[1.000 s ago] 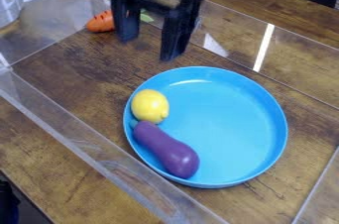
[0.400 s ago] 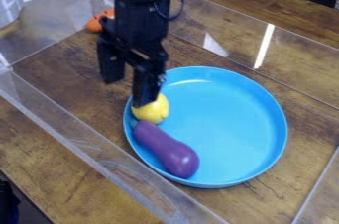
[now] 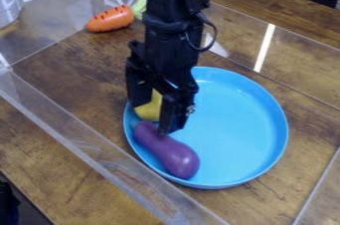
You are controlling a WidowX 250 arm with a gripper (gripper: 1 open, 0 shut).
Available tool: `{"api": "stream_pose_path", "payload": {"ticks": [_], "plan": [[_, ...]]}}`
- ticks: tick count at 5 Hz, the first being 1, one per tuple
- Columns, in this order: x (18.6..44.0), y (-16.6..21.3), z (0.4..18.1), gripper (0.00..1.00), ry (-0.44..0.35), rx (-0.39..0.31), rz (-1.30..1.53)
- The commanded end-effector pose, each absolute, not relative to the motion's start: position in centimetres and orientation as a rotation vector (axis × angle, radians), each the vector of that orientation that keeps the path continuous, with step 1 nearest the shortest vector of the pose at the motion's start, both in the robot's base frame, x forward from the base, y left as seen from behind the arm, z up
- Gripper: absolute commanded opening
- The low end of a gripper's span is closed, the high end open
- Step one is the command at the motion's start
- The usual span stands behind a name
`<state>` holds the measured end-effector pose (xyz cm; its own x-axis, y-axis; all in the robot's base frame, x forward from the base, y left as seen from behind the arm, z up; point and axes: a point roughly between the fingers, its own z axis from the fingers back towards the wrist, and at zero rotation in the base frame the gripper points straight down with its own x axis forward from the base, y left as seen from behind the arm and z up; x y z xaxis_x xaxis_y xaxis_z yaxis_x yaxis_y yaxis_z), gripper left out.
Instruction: Remove the lemon from the blue tray and put it on the table
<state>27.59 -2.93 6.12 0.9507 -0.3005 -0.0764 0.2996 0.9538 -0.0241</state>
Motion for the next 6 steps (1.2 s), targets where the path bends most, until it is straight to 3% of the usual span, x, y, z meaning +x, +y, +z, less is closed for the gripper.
{"api": "stream_pose_path", "payload": {"ticks": [1,2,3,4,5,6], "plan": [[28.9,-3.8,7.8,0.0,0.039,-0.005,-0.301],[29.4,-3.6,8.6,0.0,0.04,-0.006,-0.282],[29.6,-3.4,8.4,1.0,0.053,-0.008,-0.238],[29.7,-3.3,8.1,1.0,0.062,-0.012,-0.192],[30.0,-2.5,8.3,0.0,0.075,-0.003,-0.214],[30.6,-1.1,8.3,0.0,0.091,0.007,-0.236]]}}
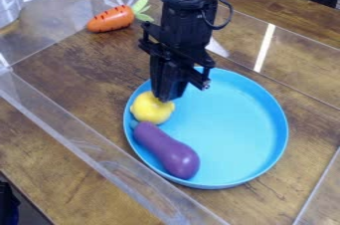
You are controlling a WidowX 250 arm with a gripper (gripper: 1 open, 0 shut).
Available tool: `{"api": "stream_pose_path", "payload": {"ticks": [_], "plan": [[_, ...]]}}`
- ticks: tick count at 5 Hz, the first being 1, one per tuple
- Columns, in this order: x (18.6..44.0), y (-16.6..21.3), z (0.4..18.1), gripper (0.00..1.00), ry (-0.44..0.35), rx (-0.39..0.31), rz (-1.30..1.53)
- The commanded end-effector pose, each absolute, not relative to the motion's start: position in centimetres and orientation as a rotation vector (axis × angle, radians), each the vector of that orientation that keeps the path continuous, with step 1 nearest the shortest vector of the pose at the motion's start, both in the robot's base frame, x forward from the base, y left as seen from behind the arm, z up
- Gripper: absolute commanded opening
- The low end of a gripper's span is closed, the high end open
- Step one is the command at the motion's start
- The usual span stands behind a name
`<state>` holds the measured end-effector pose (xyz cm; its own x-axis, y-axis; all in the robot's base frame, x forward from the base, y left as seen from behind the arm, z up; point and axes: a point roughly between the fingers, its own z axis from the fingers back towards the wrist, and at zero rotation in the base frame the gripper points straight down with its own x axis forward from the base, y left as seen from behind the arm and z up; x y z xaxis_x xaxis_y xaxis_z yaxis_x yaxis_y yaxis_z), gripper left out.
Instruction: Remove the lemon from the blue tray and put it on the table
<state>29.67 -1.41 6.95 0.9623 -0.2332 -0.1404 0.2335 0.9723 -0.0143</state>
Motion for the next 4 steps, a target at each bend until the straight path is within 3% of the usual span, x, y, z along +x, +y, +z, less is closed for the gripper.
{"api": "stream_pose_path", "payload": {"ticks": [1,2,3,4], "plan": [[30.6,0.3,6.9,1.0,0.095,0.004,-0.221],[30.9,1.7,5.3,1.0,0.091,-0.004,-0.229],[31.7,2.4,4.1,0.0,0.089,-0.004,-0.221],[32.0,2.4,2.4,0.0,0.089,-0.009,-0.193]]}}
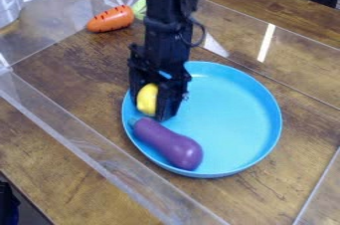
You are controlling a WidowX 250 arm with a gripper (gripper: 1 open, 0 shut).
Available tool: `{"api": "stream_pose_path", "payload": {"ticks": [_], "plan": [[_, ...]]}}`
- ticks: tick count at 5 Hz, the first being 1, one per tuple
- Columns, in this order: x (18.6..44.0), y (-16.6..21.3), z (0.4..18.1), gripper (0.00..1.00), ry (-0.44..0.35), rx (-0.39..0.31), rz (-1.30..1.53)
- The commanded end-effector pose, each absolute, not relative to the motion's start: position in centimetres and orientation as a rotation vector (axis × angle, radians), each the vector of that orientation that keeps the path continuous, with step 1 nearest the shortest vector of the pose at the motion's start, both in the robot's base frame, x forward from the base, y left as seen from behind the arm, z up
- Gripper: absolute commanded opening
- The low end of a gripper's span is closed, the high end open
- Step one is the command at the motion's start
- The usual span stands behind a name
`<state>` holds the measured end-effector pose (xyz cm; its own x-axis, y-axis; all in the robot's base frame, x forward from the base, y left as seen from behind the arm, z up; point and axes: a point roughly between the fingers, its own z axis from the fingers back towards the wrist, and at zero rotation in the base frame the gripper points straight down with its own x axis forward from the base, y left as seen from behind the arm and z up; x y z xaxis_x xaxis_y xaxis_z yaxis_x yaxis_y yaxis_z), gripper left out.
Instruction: Remove the lemon from the blue tray and put it on the table
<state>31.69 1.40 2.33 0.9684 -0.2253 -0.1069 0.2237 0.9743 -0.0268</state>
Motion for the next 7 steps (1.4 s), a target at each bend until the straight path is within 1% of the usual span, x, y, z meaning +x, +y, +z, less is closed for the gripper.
{"api": "stream_pose_path", "payload": {"ticks": [1,3,4,5,7], "plan": [[32.4,2.3,2.0,0.0,0.083,-0.009,-0.168],[31.9,1.3,3.2,0.0,0.085,-0.017,-0.115],[32.9,2.3,3.0,0.0,0.086,-0.019,-0.141],[32.9,3.1,3.8,0.0,0.084,-0.006,-0.179],[31.2,3.2,6.1,0.0,0.076,0.007,-0.155]]}}
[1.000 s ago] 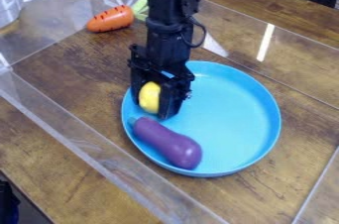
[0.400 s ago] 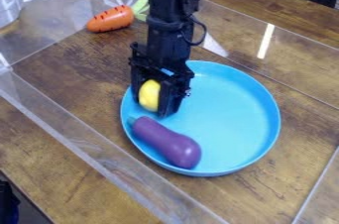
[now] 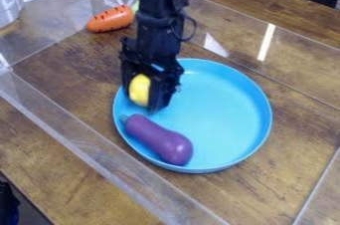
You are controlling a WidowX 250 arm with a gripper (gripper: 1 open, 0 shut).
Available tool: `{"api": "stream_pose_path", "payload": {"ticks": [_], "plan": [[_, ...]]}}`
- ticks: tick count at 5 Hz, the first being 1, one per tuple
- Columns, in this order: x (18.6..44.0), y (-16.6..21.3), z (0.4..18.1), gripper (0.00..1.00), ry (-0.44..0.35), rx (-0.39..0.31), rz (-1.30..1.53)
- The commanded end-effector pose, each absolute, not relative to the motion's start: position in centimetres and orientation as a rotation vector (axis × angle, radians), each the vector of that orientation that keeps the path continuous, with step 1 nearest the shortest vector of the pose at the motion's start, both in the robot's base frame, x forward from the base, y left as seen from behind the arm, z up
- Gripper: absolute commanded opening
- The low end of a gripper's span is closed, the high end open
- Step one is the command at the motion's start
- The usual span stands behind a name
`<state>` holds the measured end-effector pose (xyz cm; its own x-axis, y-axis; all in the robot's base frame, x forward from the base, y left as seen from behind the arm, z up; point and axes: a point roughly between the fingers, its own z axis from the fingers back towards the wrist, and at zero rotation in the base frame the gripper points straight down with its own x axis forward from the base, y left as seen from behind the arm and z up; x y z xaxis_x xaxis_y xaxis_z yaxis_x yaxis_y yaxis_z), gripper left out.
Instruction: Remove the lemon from the blue tray and put it on the table
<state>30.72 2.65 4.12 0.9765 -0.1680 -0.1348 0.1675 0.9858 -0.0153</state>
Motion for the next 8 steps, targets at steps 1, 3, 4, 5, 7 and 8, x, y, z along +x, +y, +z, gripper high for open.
{"api": "stream_pose_path", "payload": {"ticks": [1,3,4,5,7,8], "plan": [[31.8,4.9,9.2,0.0,0.046,0.024,-0.164],[34.7,10.2,13.4,0.0,0.003,0.041,-0.144],[34.8,9.7,11.5,0.0,0.026,0.041,-0.099],[34.9,8.9,9.8,0.0,0.046,0.036,-0.054],[33.7,9.0,8.8,0.0,0.06,0.049,-0.166],[33.8,8.0,8.9,0.0,0.063,0.045,-0.121]]}}
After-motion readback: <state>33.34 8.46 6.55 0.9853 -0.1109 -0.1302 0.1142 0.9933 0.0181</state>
